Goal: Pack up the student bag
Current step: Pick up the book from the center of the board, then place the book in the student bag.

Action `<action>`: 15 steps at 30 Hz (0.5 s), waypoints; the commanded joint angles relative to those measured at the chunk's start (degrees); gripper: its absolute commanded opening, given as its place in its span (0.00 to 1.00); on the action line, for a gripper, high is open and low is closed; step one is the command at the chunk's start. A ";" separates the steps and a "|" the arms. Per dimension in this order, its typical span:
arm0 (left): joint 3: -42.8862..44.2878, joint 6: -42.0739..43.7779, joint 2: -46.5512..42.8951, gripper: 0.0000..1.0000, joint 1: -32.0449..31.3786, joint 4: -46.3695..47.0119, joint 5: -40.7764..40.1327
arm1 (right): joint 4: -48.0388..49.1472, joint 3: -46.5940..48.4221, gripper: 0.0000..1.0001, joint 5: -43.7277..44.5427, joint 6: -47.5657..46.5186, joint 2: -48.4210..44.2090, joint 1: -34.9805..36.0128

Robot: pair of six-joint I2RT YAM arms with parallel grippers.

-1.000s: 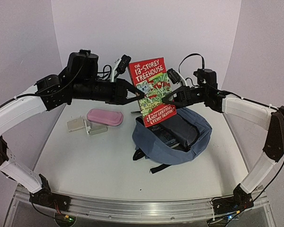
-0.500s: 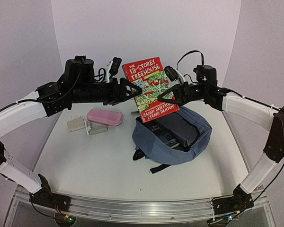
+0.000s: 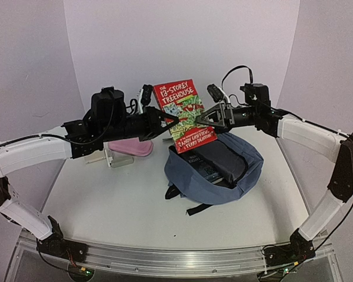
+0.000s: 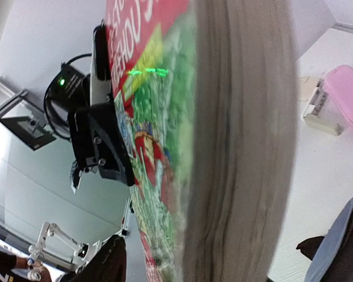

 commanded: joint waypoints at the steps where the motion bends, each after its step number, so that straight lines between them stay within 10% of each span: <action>1: -4.74 -6.70 -4.24 0.00 1.08 5.03 -7.40 | -24.52 3.70 0.67 29.15 -27.26 -0.31 -2.20; 15: -14.68 -17.88 -4.26 0.00 1.26 14.57 -11.96 | -32.30 1.00 0.75 61.88 -46.39 10.83 3.29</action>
